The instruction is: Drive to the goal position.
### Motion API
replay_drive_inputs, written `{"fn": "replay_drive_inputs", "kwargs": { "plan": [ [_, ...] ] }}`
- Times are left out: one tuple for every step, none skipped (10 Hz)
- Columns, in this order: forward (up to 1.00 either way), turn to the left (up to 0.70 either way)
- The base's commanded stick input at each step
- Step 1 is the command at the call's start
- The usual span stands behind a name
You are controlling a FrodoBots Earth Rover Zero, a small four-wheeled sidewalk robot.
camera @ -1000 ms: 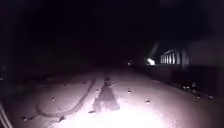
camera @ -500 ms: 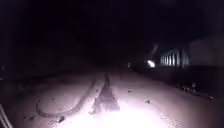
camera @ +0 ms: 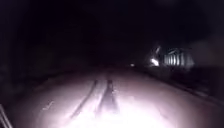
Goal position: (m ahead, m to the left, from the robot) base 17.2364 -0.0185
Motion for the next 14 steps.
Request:
{"fn": "replay_drive_inputs", "kwargs": {
  "plan": [
    [1.00, 0.00],
    [1.00, 0.00],
    [1.00, 0.00],
    [1.00, 0.00],
    [1.00, 0.00],
    [1.00, 0.00],
    [1.00, 0.00],
    [1.00, 0.00],
    [1.00, 0.00],
    [1.00, 0.00],
    [1.00, 0.00],
    [1.00, 0.00],
    [1.00, 0.00],
    [1.00, 0.00]
  ]
}}
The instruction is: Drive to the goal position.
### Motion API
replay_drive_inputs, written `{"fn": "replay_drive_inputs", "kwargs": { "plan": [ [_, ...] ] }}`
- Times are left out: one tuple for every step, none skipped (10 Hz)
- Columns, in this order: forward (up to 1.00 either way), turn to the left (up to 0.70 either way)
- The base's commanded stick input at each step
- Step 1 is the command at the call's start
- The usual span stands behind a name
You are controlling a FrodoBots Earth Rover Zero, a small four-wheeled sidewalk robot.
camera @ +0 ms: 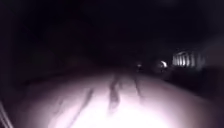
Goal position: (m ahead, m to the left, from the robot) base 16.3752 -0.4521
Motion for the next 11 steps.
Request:
{"fn": "replay_drive_inputs", "kwargs": {
  "plan": [
    [1.00, 0.00],
    [1.00, 0.00],
    [1.00, 0.00],
    [1.00, 0.00],
    [1.00, 0.00],
    [1.00, 0.00],
    [1.00, 0.00],
    [1.00, 0.00],
    [1.00, 0.00],
    [1.00, 0.00],
    [1.00, 0.00]
  ]
}}
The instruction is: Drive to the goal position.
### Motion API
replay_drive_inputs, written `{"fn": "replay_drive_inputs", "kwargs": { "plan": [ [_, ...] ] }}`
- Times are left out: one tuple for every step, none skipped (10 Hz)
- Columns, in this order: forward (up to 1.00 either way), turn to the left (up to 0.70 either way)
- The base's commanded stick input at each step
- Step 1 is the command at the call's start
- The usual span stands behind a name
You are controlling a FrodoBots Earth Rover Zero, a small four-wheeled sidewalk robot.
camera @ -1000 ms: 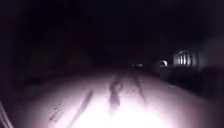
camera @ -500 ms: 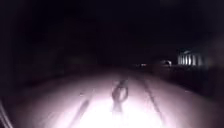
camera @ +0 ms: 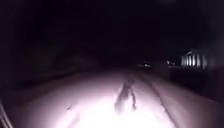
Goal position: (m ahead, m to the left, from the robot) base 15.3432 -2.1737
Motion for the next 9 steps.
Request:
{"fn": "replay_drive_inputs", "kwargs": {
  "plan": [
    [1.00, 0.00],
    [1.00, 0.00],
    [1.00, -0.24],
    [1.00, -0.27],
    [1.00, -0.27],
    [1.00, -0.27],
    [1.00, -0.27],
    [1.00, -0.27],
    [1.00, -0.27]
  ]
}}
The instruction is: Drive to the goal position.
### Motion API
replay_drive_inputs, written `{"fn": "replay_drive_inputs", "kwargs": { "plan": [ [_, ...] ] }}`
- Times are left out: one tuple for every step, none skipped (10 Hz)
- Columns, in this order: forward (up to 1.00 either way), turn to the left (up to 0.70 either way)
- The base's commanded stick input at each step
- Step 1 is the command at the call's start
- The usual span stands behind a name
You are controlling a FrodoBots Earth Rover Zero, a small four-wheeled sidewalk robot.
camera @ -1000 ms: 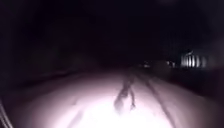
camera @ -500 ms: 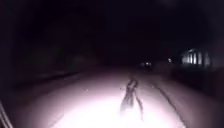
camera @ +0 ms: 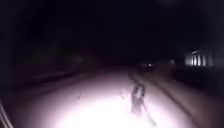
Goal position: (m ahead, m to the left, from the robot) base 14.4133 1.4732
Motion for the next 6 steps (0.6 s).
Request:
{"fn": "replay_drive_inputs", "kwargs": {
  "plan": [
    [1.00, -0.27],
    [1.00, -0.27],
    [1.00, -0.27],
    [1.00, -0.27],
    [1.00, -0.27],
    [1.00, -0.21]
  ]
}}
